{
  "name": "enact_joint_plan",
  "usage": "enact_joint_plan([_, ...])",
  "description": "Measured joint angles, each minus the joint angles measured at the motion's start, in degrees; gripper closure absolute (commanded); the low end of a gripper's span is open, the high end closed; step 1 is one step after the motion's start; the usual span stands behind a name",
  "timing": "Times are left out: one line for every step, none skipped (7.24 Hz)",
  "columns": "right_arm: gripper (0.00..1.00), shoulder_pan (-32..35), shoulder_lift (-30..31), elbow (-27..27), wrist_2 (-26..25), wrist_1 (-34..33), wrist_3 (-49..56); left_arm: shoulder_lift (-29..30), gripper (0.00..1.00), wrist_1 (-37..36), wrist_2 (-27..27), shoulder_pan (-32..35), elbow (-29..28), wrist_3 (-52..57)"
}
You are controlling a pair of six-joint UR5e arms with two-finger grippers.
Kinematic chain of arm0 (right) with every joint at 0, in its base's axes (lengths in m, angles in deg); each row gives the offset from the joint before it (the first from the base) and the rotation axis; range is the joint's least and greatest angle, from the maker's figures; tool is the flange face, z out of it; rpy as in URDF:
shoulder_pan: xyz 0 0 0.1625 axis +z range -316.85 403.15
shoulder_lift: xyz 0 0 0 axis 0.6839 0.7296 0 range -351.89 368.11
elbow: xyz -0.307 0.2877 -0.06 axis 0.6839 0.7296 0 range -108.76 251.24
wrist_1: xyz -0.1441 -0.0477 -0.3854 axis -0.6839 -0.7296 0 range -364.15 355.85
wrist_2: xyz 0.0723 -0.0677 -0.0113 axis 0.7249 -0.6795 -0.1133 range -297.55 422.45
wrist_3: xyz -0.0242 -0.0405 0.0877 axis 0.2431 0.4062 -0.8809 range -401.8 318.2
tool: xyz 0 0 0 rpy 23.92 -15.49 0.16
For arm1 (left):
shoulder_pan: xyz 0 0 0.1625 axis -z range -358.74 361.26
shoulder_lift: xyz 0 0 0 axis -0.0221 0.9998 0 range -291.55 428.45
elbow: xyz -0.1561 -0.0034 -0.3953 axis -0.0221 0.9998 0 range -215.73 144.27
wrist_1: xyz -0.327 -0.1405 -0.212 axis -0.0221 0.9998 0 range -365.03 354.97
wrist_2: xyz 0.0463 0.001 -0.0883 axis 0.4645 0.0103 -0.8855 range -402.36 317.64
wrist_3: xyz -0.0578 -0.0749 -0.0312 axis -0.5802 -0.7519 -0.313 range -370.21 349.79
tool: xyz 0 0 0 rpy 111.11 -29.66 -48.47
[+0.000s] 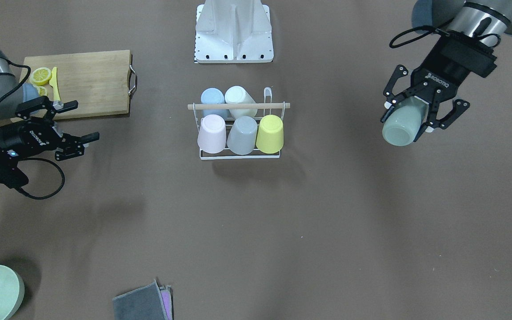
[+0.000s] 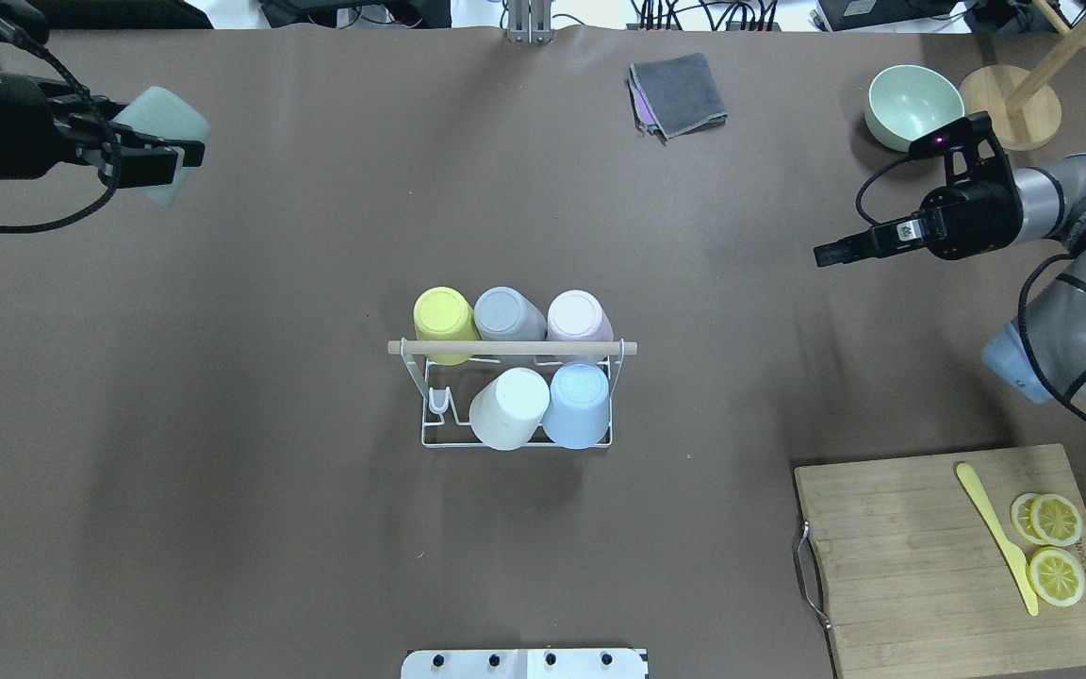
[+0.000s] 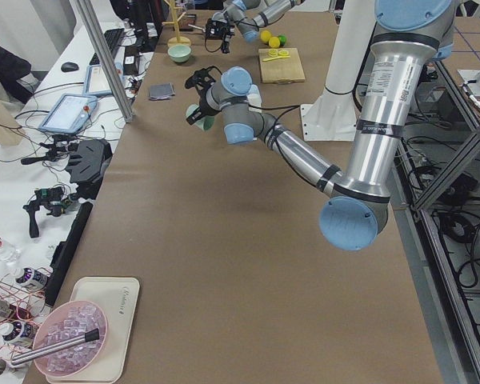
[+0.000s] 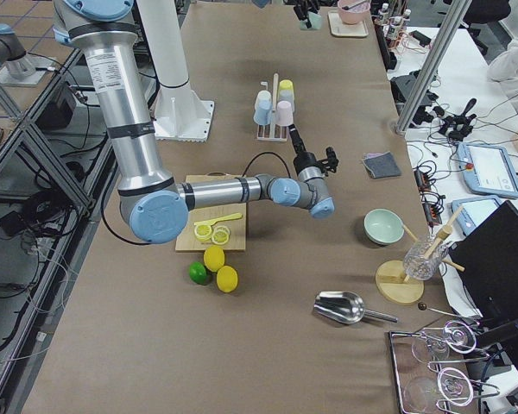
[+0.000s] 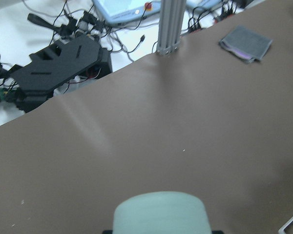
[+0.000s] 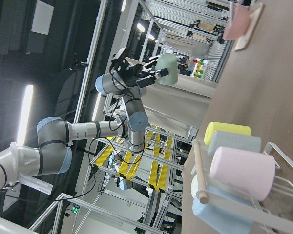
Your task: Place cup on cup holder
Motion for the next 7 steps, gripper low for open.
enact_joint_plan([0.04,2.8,0.8,-1.3,-5.7,-0.2,-10.8,-0.3,1.00,6.5,6.1,-4.3,0.3,-1.9])
enact_joint_plan([0.01,4.9,1.1,-2.8,-12.1,-1.1,-20.5,-0.2,1.00,11.8,12.5,-9.2,0.7,-3.8])
enact_joint_plan([0.01,6.3,1.3,-4.4,-18.9,-3.2,-26.3,-0.1,1.00,15.9,19.1,-14.2,1.1,-4.6])
enact_joint_plan([0.01,7.3,1.5,-5.7,-25.6,-5.8,-28.8,0.5,1.00,18.8,26.3,-19.7,1.3,-4.7])
enact_joint_plan([0.05,7.8,1.6,-6.8,-31.7,-8.4,-29.7,2.0,1.00,20.4,34.5,-25.5,1.3,-3.1])
enact_joint_plan([0.05,7.9,1.9,-7.7,-37.0,-10.6,-30.2,3.2,1.00,22.3,42.2,-30.6,1.4,0.2])
enact_joint_plan([0.07,7.9,2.8,-8.2,-41.2,-11.7,-30.6,3.1,1.00,26.5,49.2,-35.1,1.4,4.8])
